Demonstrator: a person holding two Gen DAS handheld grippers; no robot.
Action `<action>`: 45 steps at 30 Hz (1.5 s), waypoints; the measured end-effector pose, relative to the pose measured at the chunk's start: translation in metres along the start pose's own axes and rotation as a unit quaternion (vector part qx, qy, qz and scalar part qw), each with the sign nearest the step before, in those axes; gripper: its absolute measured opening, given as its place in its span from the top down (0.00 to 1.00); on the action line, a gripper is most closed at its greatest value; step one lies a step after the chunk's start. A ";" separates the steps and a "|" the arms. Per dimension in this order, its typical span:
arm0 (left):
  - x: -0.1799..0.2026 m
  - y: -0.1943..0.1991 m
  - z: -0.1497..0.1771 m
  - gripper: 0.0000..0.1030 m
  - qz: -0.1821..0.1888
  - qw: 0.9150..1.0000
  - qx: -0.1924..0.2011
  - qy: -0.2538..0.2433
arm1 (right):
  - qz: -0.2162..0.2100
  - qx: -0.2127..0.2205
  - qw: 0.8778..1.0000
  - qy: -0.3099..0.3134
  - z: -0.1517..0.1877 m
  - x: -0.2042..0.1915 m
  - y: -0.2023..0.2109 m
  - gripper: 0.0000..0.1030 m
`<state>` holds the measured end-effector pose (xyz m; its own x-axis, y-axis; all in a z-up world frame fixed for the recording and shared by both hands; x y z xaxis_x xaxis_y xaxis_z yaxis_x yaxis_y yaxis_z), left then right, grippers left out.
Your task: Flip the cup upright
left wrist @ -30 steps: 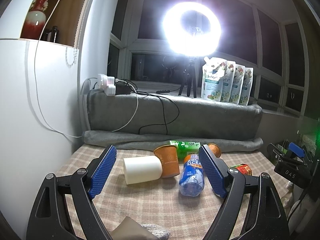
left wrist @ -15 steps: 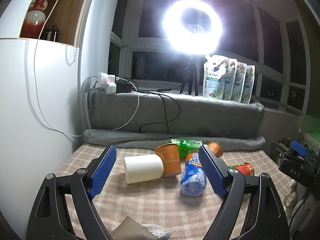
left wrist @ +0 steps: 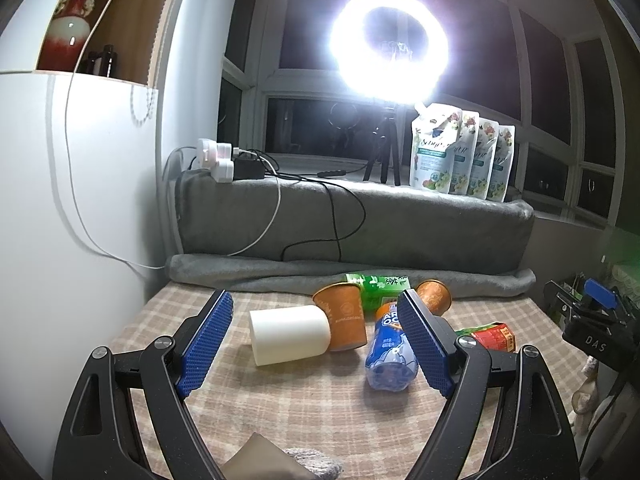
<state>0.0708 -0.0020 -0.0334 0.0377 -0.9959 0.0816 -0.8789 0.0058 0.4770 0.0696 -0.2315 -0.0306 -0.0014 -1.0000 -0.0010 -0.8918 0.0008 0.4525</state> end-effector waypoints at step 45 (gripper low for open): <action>-0.054 -0.021 0.012 0.18 -0.015 0.998 -0.036 0.049 | -0.183 -0.431 0.835 -0.288 0.015 -0.024 -0.254 0.23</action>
<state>0.0819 0.0510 -0.0588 0.1123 -0.9824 0.1495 -0.8401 -0.0135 0.5422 0.2894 -0.2079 -0.1586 -0.2393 -0.7655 -0.5973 -0.2223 -0.5557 0.8011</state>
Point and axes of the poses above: each gripper's, at about its wrist camera, not at the fingertips, and y roughly against the way its jaws point, x to its right, z to its underside, the point moved 6 cm from there along -y, roughly the way its jaws point, and after that the axes turned 10 degrees about -x, right-handed, at the moved point
